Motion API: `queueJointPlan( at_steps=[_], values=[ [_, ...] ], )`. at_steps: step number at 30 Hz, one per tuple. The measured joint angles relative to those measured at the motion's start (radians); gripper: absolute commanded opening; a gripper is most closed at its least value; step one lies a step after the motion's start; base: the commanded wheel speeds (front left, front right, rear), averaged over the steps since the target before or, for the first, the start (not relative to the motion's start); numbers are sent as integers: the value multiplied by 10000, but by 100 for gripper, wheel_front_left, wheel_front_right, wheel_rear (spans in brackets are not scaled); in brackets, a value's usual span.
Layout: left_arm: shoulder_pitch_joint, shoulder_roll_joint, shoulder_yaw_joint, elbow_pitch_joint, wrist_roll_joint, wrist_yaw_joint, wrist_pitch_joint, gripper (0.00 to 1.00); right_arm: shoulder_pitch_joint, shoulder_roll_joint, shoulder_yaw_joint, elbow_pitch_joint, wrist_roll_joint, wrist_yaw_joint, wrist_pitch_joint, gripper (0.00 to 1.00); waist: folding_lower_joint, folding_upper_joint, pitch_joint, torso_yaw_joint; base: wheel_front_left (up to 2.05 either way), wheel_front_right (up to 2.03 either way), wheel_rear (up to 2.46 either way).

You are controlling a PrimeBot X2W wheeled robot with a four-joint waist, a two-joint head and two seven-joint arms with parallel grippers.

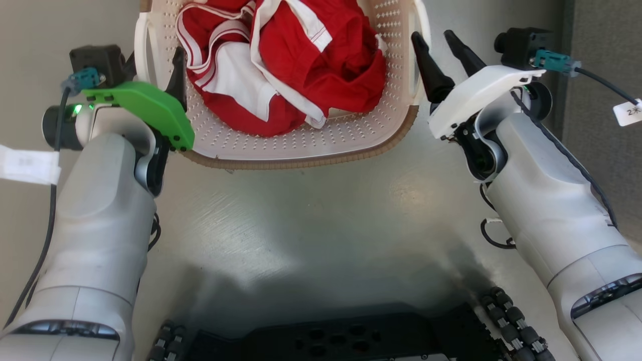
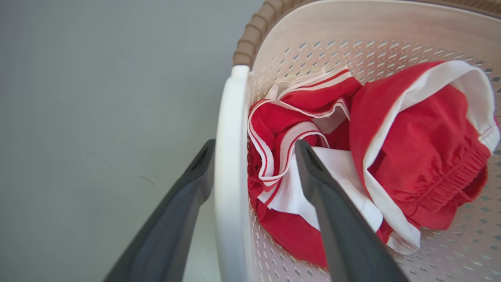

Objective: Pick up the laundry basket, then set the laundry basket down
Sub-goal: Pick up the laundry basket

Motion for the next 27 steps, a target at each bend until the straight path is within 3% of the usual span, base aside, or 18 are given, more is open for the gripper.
queueJointPlan(
  at_steps=[13,14,15,17,18,20,21,22,27],
  values=[
    [-345,-54,-430,518,-533,0,-17,100,-380,-4,848,479,550,2,104,100,0,0,365,247,0,0,0],
    [-354,-54,-466,535,-543,0,-17,99,-407,-4,878,510,606,2,104,100,0,0,374,252,0,0,0],
    [-376,-56,-516,562,-571,0,-17,90,-446,-6,911,533,646,2,104,100,0,0,382,256,0,0,0],
    [-443,-58,-625,644,-623,0,-17,77,-574,-4,997,566,775,2,104,89,0,0,394,262,0,0,0],
    [-489,-61,-656,686,-644,0,-17,53,-625,-4,1041,579,834,2,102,60,0,0,398,263,0,0,0],
    [-559,-61,-686,736,-709,0,-17,34,-709,-4,1124,631,918,2,102,31,0,0,404,265,0,0,0],
    [-565,-63,-708,756,-757,0,-17,15,-741,-4,1151,662,961,-2,102,2,0,0,406,266,0,0,0],
    [-569,-65,-725,780,-794,0,-17,0,-746,-10,1172,694,991,-8,100,0,0,0,407,266,0,0,0],
    [-633,-71,-869,851,-922,0,-35,0,-794,-23,1319,794,1149,-31,86,0,-1,0,392,266,0,0,0]
  ],
)
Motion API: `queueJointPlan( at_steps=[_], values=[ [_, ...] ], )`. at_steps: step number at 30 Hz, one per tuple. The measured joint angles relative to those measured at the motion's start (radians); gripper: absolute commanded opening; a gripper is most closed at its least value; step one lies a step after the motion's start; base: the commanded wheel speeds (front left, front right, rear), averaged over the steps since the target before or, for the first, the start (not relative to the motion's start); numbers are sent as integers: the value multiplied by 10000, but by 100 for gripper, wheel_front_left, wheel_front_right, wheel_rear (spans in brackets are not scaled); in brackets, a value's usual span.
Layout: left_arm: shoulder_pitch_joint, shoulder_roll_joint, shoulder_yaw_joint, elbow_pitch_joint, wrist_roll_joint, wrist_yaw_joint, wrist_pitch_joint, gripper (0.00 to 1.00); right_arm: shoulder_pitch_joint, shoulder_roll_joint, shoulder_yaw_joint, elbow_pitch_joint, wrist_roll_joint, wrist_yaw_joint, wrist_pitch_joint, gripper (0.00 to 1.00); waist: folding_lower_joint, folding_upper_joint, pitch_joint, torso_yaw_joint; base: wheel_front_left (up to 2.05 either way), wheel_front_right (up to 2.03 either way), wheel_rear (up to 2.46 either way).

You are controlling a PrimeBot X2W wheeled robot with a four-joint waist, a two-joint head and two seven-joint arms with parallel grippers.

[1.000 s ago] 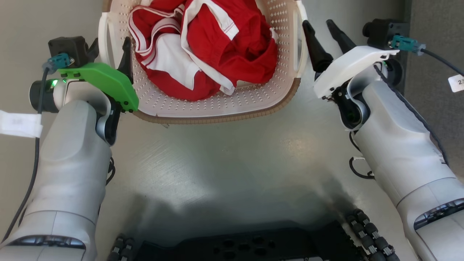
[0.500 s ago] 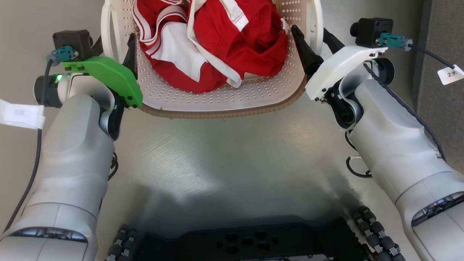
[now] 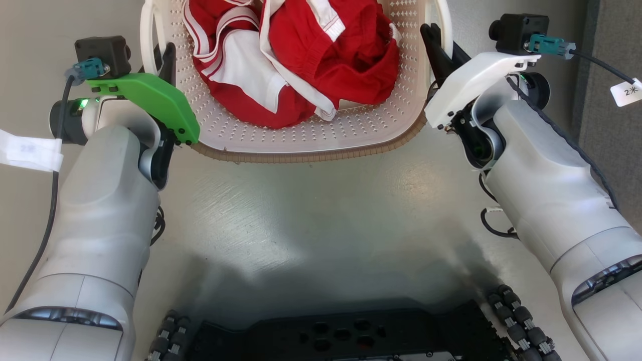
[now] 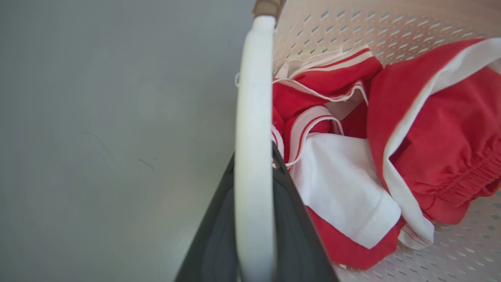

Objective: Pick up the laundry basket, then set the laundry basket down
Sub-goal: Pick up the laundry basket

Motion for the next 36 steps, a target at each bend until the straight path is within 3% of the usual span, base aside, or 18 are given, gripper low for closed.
queueJointPlan(
  at_steps=[14,36],
  values=[
    [-34,-33,-477,412,-485,0,-211,0,-20,-29,554,387,550,-12,-134,0,0,0,-606,-4,0,0,0],
    [1308,-54,-1436,813,-1730,-2,224,0,1012,48,1457,1055,1549,-10,196,0,0,0,-3286,-231,0,0,0]
  ],
)
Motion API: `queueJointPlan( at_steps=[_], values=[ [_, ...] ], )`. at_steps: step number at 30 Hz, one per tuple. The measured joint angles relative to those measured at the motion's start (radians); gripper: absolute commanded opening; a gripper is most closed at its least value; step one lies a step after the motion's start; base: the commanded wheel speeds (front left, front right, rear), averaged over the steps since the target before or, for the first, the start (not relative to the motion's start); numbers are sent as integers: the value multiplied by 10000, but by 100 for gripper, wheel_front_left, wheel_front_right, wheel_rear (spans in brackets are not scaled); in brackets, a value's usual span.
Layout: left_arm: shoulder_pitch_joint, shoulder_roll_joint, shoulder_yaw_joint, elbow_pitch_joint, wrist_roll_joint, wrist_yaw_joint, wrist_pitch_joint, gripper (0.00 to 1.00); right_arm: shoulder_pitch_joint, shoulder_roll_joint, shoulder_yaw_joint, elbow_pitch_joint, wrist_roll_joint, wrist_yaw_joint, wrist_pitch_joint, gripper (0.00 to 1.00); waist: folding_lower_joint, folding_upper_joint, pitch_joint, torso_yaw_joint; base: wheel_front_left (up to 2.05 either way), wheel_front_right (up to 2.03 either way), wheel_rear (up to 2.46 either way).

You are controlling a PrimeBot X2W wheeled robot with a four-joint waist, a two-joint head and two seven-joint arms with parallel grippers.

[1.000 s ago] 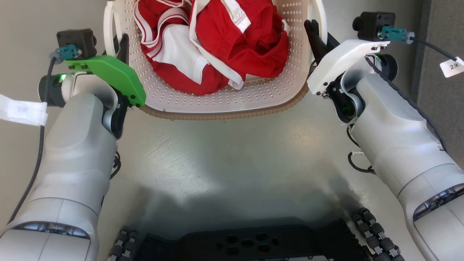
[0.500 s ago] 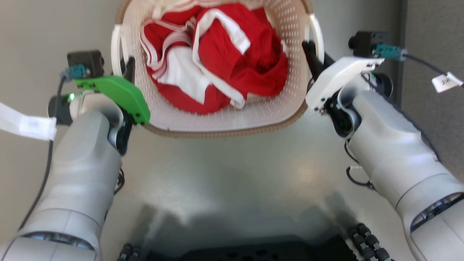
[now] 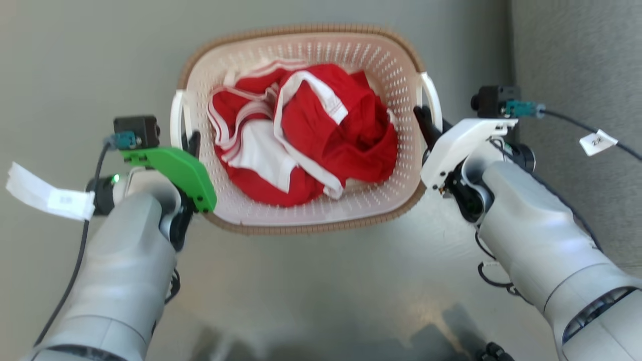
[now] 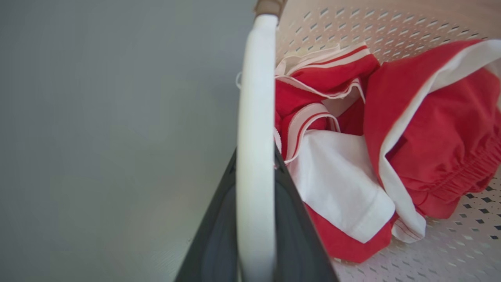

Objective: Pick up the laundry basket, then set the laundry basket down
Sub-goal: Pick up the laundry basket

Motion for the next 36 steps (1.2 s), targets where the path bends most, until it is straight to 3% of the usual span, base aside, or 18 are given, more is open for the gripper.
queueJointPlan(
  at_steps=[36],
  values=[
    [3233,-29,-1409,121,-2023,-67,2698,0,2723,144,1239,815,1147,12,2922,0,-1,0,-5187,-244,0,0,0]
  ],
)
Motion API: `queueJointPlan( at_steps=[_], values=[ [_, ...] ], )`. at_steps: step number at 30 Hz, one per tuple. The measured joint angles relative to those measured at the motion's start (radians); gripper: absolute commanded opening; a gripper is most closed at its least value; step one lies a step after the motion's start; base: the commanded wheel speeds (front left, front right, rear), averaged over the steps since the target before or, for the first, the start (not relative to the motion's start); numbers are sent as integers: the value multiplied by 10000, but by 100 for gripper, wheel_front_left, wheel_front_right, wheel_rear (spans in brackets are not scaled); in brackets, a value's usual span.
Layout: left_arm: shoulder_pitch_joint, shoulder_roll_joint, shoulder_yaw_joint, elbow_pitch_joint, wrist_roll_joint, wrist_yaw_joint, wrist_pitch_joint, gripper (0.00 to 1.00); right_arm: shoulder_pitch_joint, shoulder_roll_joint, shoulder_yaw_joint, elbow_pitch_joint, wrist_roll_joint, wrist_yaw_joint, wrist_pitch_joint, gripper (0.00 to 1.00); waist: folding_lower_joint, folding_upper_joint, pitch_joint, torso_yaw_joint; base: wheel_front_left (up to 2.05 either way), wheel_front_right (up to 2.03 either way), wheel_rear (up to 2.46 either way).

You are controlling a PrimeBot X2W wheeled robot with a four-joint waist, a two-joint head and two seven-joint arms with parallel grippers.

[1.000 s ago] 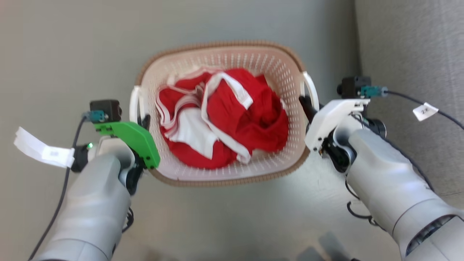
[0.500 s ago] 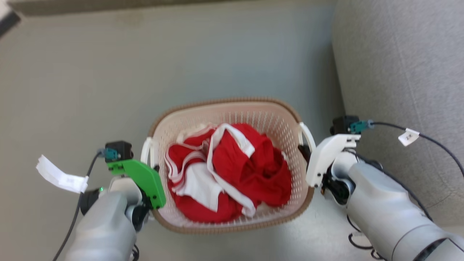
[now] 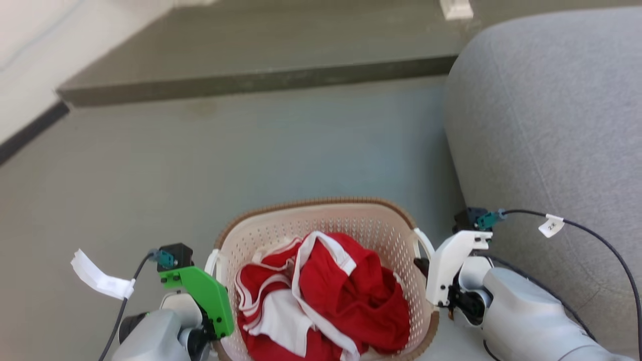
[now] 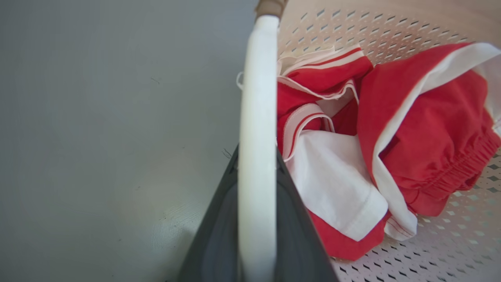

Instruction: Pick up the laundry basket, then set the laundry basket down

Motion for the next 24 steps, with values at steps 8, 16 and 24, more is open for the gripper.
queueJointPlan(
  at_steps=[8,16,24],
  values=[
    [156,17,-182,0,-270,0,374,0,227,-27,73,-4,205,-10,370,0,0,0,-800,-50,0,0,0],
    [163,19,-238,38,-399,0,616,0,227,-52,104,-4,378,-12,673,0,0,0,-926,-63,0,0,0],
    [161,21,-326,90,-443,0,631,0,225,-65,188,-29,464,-12,688,0,1,0,-854,-45,0,0,0]
  ],
)
